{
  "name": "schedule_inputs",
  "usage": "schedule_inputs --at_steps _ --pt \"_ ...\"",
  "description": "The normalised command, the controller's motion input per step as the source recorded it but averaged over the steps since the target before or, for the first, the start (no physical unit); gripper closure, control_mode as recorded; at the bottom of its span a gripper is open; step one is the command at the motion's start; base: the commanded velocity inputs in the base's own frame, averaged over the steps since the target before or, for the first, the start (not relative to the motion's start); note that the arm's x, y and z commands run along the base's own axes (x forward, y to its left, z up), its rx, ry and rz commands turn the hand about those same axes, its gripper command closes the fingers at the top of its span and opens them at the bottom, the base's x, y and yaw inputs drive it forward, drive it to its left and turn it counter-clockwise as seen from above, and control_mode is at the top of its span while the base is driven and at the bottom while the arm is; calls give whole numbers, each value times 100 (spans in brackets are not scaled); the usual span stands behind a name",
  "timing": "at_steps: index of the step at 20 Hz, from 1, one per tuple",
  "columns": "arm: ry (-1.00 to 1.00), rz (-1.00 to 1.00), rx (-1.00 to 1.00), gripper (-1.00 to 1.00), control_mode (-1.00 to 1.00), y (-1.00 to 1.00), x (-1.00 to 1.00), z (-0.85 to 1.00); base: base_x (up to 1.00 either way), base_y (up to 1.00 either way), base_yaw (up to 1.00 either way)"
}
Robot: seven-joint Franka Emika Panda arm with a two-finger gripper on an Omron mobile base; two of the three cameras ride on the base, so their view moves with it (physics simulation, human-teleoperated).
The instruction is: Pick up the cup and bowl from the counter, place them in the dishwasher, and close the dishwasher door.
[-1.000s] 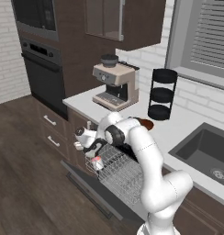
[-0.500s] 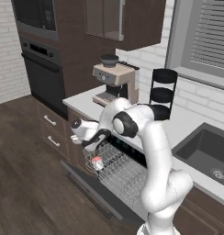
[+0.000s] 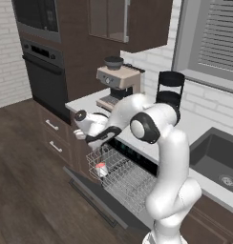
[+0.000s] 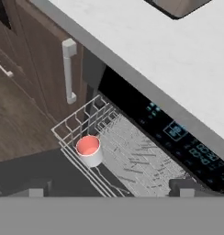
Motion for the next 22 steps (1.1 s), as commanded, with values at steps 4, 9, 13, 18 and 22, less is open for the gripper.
schedule_inputs --at_steps 4,9,13,18,22 --pt "23 2 -1 -100 -100 -32 -23 100 0 0 0" --pt "16 0 -9 -100 -100 -30 -8 98 0 0 0" --pt "7 4 -13 -100 -100 -64 -13 21 0 0 0" --pt "1 8 -3 -100 -100 -84 -29 2 0 0 0" --pt "-1 15 5 -100 -100 -79 -30 -2 0 0 0"
